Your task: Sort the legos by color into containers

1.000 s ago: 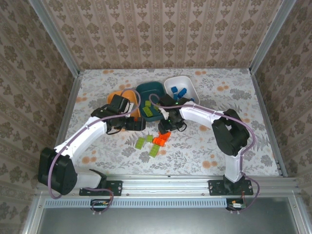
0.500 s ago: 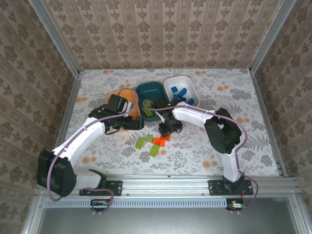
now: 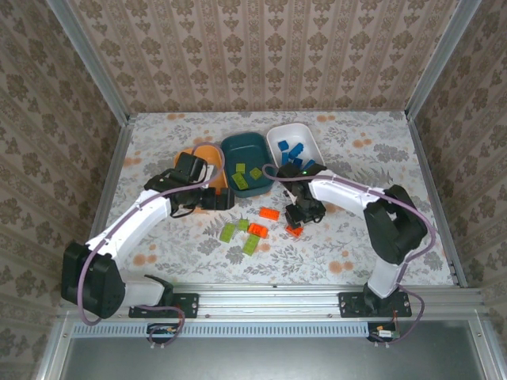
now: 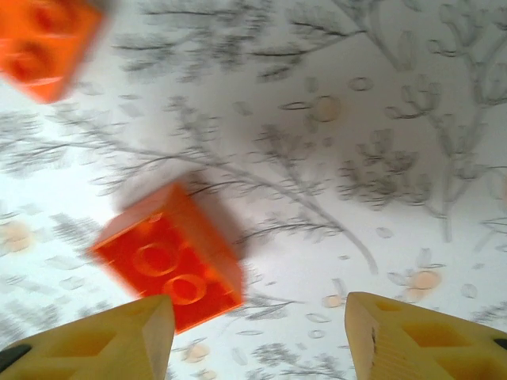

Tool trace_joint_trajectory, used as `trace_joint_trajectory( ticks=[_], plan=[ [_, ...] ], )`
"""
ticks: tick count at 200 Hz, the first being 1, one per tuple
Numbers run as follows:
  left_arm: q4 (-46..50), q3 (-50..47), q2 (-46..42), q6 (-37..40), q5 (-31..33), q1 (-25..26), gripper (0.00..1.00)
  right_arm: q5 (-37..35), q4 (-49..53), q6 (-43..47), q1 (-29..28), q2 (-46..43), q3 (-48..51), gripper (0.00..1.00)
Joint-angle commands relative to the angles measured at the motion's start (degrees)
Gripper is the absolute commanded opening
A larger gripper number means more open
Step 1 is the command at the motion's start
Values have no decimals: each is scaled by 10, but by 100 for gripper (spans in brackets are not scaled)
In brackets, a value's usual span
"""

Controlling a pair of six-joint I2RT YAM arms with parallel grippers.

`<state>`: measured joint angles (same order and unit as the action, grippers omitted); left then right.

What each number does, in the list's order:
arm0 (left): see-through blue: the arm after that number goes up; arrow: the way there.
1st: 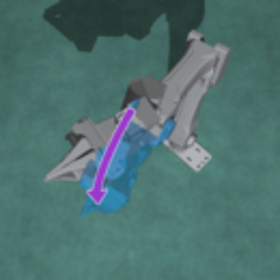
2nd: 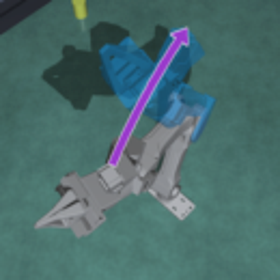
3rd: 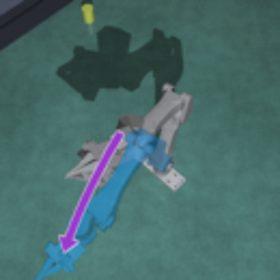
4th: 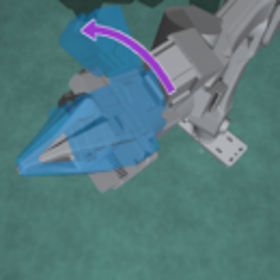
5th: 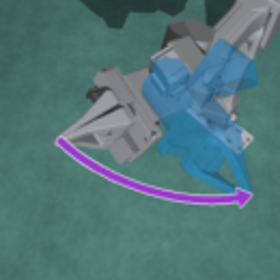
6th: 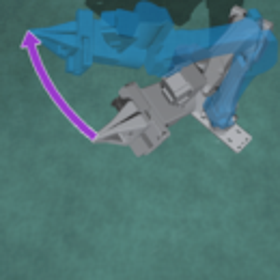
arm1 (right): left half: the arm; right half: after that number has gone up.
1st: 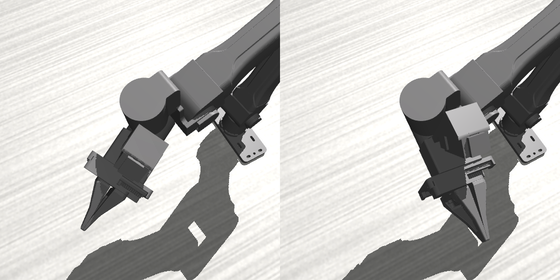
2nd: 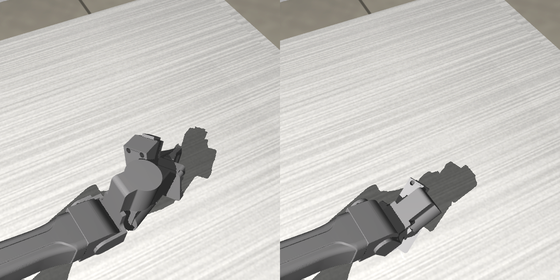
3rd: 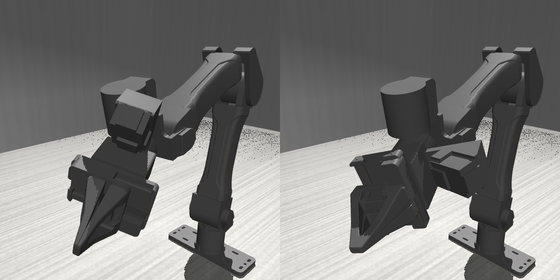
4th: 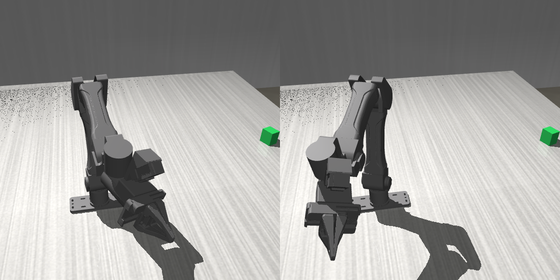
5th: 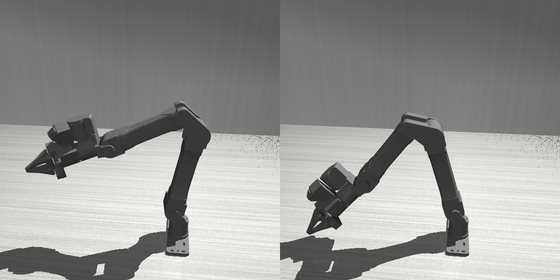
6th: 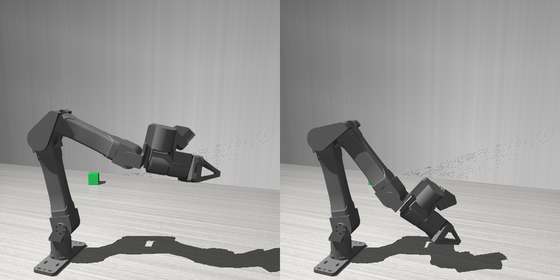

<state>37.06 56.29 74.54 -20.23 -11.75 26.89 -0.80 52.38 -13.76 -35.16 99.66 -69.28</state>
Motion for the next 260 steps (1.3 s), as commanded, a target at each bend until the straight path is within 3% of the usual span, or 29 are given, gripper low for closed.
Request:
trace_joint_trajectory(
  ticks=[1, 74, 114, 132, 159, 192, 214, 260],
  plan=[
    [-3, 9, 8, 9, -12, -4, 100, 89, -53, -14, -4, -38, 26, 61],
    [6, -6, -16, 10, -11, -5, 100, 53, -26, 65, -4, 39, 1, 61],
    [3, -20, -29, 2, -20, -37, 100, 46, -31, 79, -7, 70, -9, 59],
    [1, -23, -31, -1, -25, -42, 100, 42, -36, 69, -7, 80, -14, 53],
    [0, -24, -32, -3, -27, -47, 100, 39, -41, 58, -7, 83, -19, 31],
    [1, -26, -33, -4, -27, -51, 100, 39, -33, 57, -5, 59, -22, 28],
    [1, -26, -38, -7, -28, -56, 100, 84, -34, 45, 6, 26, -36, 28],
    [-13, -35, -65, -30, -48, -98, 100, 272, -91, -42, 25, 34, -141, 27]
  ],
)
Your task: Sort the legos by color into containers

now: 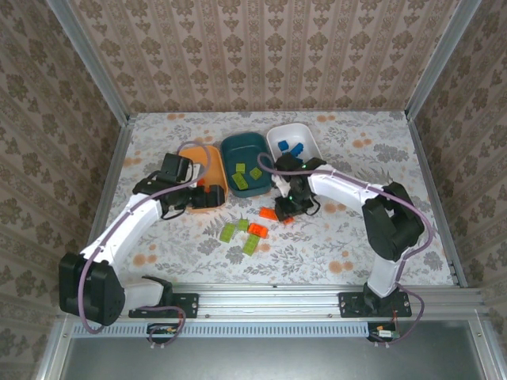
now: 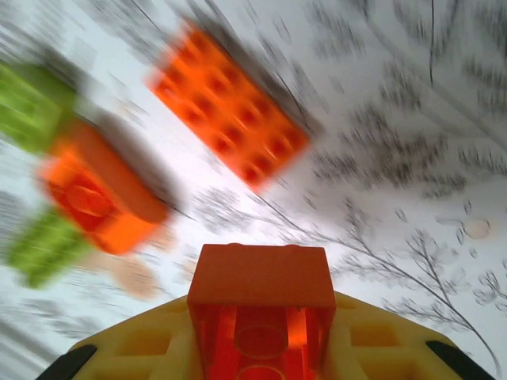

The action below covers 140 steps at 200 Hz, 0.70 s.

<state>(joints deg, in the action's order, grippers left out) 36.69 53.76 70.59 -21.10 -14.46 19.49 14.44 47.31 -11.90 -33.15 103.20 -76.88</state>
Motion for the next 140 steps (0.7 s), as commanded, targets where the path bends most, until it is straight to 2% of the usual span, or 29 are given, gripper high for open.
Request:
trace_joint_trajectory(
  ticks=[1, 30, 50, 97, 126, 140],
  plan=[
    [-9, -10, -27, -22, -22, -25, 100, 123, -42, -62, 4, 0, -69, 28],
    [-16, -18, -47, -32, -35, -56, 100, 199, -103, -112, 2, 69, -164, 27],
    [-12, -21, -59, -34, -38, -69, 100, 222, -120, -129, -10, 130, -247, 27],
    [1, -33, -91, -37, -39, -93, 100, 230, -66, -129, -48, 286, -450, 27],
    [16, -34, -107, -30, -42, -109, 100, 226, -45, -137, -61, 346, -519, 29],
    [22, -37, -112, -29, -44, -116, 100, 222, -44, -140, -63, 357, -533, 34]
  ],
)
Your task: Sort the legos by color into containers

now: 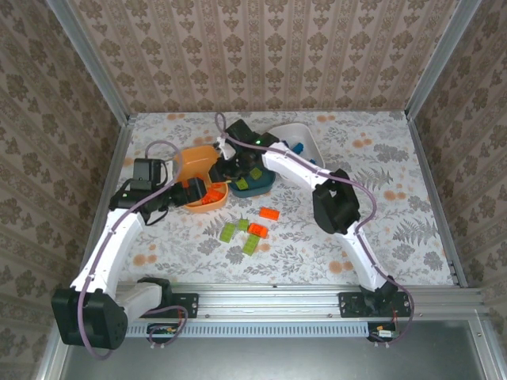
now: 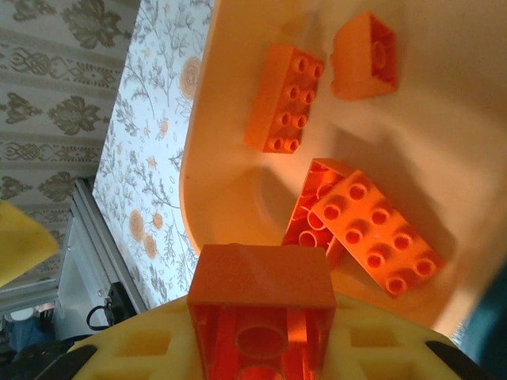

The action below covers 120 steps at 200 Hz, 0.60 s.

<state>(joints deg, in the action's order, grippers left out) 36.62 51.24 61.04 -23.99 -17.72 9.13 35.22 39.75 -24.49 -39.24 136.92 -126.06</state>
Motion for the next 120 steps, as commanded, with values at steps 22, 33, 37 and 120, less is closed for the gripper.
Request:
trace_joint_trajectory(
  ticks=[22, 33, 37, 120],
  plan=[
    [25, -18, -25, 0, -13, -20, 100, 10, 33, -14, -2, 24, -42, 38],
    [25, -21, -26, -1, -14, -22, 100, 5, 37, -11, -2, 24, -42, 43],
    [25, -22, -27, -2, -15, -22, 100, 3, 38, -10, -2, 23, -43, 45],
    [17, -17, -29, -5, -13, -24, 100, -47, 47, 53, -1, -42, -15, 63]
  ],
)
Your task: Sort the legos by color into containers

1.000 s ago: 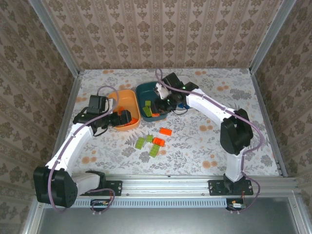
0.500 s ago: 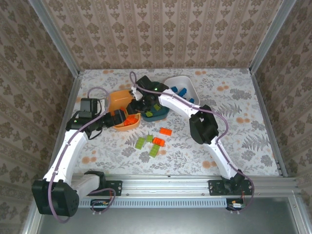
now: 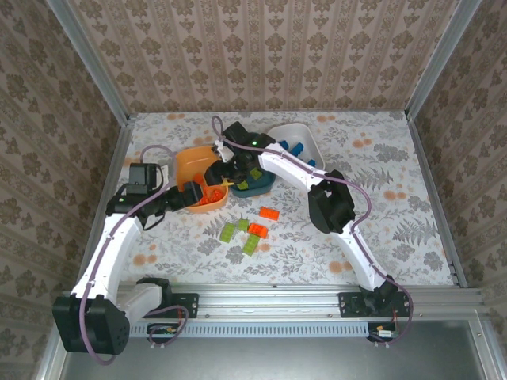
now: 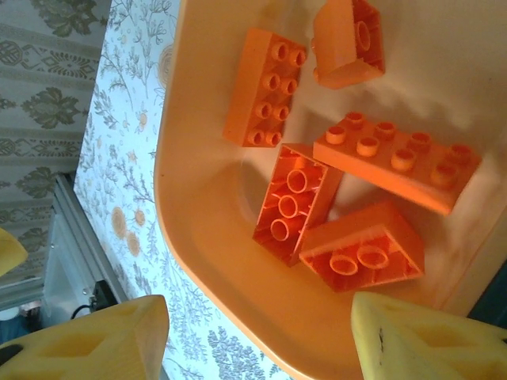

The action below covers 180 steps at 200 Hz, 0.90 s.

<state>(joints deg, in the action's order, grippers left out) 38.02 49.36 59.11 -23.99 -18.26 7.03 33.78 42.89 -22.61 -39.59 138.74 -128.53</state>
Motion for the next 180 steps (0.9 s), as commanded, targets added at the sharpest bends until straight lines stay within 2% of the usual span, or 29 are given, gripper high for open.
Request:
trace_joint_trajectory(
  ticks=[1, 33, 118, 143, 180],
  plan=[
    [3, 2, -10, -5, -7, -3, 100, -35, 16, 35, 3, -61, 10, 63],
    [-3, 2, -8, -6, -8, -4, 100, -71, 28, 98, 2, -127, 79, 62],
    [-18, -2, 1, -7, -13, -3, 100, -161, 71, 286, -12, -334, 379, 61],
    [-23, -3, 4, -11, -16, -3, 100, -208, 68, 350, -43, -365, 457, 61],
    [-22, -6, 0, -16, -16, -3, 100, -267, 20, 372, -73, -381, 545, 60]
  ],
)
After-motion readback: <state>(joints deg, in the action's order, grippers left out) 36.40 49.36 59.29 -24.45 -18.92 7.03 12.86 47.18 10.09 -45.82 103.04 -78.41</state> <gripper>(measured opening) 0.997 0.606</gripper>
